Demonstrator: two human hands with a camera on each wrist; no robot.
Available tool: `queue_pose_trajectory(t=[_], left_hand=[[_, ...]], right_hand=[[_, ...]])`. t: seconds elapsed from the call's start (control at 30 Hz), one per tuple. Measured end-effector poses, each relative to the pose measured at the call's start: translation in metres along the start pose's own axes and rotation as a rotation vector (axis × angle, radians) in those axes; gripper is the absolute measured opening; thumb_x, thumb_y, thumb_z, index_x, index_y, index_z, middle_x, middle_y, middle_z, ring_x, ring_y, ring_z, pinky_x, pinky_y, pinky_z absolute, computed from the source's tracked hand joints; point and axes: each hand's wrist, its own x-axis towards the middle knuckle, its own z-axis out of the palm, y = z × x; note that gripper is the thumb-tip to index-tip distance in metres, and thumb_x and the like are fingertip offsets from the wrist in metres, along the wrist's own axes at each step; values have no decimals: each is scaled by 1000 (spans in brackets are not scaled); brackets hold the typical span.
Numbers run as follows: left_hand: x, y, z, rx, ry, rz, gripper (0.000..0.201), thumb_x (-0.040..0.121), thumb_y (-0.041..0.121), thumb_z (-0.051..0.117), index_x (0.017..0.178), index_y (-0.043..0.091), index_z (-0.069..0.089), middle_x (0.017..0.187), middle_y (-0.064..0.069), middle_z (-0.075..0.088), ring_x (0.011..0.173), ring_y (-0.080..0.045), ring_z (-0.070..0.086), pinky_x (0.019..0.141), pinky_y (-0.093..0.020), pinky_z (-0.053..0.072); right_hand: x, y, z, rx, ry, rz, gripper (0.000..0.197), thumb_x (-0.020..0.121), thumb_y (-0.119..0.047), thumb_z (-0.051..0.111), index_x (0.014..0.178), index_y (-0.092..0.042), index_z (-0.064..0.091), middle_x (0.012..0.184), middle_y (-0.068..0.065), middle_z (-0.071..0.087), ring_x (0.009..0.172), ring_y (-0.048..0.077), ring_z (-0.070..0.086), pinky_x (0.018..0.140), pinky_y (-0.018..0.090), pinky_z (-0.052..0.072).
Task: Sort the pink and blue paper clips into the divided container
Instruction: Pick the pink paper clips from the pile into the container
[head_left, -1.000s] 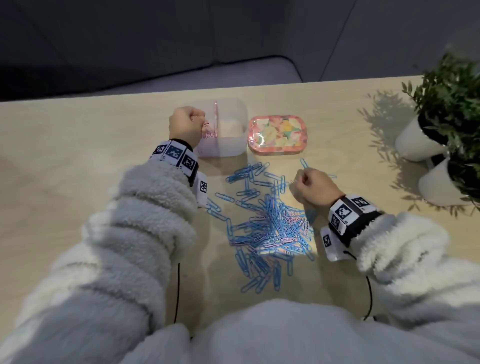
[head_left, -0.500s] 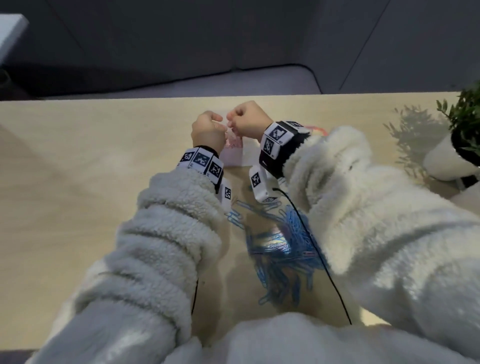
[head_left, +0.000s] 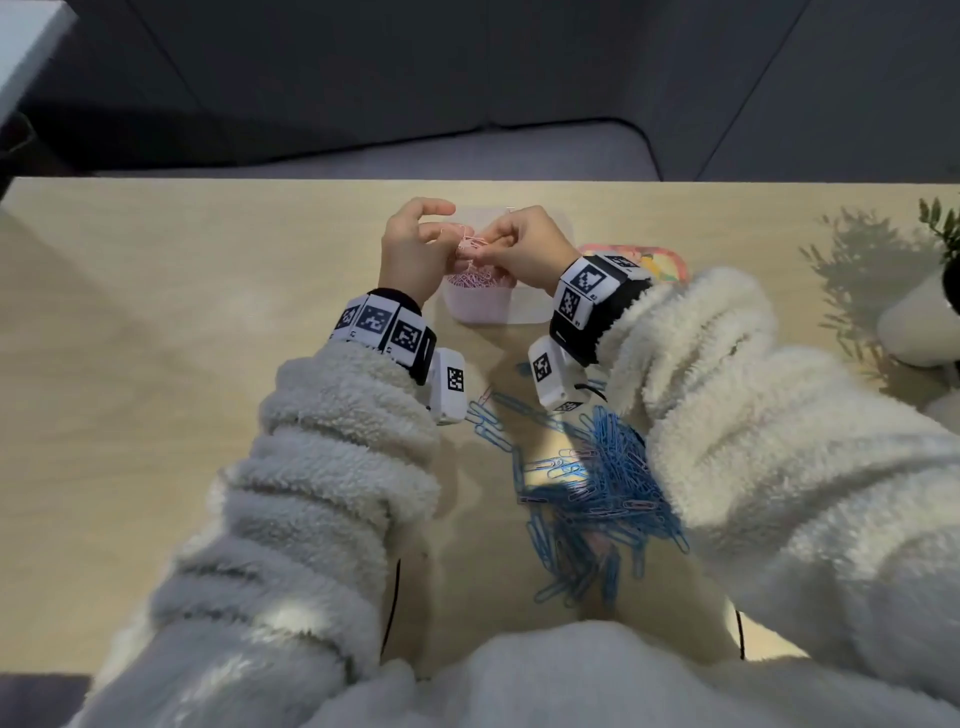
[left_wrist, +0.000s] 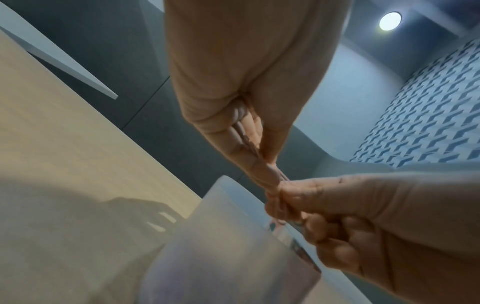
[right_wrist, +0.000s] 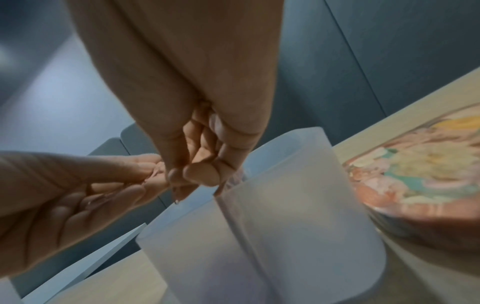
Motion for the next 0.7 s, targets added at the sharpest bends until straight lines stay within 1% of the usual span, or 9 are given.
queue_pose_trajectory(t=[0.13,0.23,0.3,0.37,0.43,0.5,0.57,0.63,0.7], left_hand=[[-2,0,-5,-43,-43,-22,18,82,1,58,96,11,51,79,-15,67,54,-15,65,59,-27,58],[-3,1,-3,-61,-92,-44,16,83,1,60,96,9,54,74,-12,64,54,-11,65,59,-22,58],[-4,1,-2,-53,-127,-44,21,83,1,61,102,6,56,76,-10,62,60,-12,63,62,-22,56],[-5,0,-1,-49,-152,-49,30,79,1,66,107,6,58,80,-6,63,65,-13,60,63,-22,54],[-8,-1,0,-54,-154,-54,33,76,0,70,107,6,59,81,-3,63,61,-11,58,60,-19,51],[-10,-3,1,-50,-139,-55,28,75,-1,70,100,6,61,76,-4,63,55,-8,56,58,-19,50],[-10,-5,1,-43,-126,-54,16,76,-1,69,88,9,64,70,-7,61,49,-6,55,57,-18,49],[-10,-8,-1,-34,-113,-60,12,78,1,68,79,12,65,66,-6,61,49,-5,55,54,-16,49],[-10,-10,-3,3,-112,-39,13,82,4,66,75,15,64,64,-2,62,55,-7,58,50,-12,46]], right_hand=[[-4,0,-3,-58,29,-81,11,85,-7,58,84,0,67,58,2,55,37,0,48,36,12,34],[-6,-1,-2,-74,18,-77,12,89,-9,51,79,-8,57,59,2,53,43,6,53,36,20,42],[-6,0,-1,-69,20,-66,17,90,-10,47,74,-12,52,58,3,55,39,2,55,37,22,45],[-7,0,-1,-64,39,-68,15,90,-9,46,78,-10,54,58,4,56,37,1,54,36,20,44],[-8,-1,-2,-49,69,-74,14,90,-6,44,86,-7,58,58,5,56,38,3,54,36,21,45],[-8,-1,-1,-59,82,-95,21,89,-3,41,93,-5,62,61,3,57,45,10,56,39,24,48],[-10,-2,-1,-78,95,-129,26,88,-2,40,95,-4,65,63,-1,57,51,15,56,44,28,51],[-11,-2,-2,-49,111,-158,23,88,-3,44,92,-3,67,60,-1,56,51,15,56,51,33,53],[-10,-2,-4,-6,112,-179,16,88,-7,51,87,-3,67,58,0,56,48,11,55,54,36,54]])
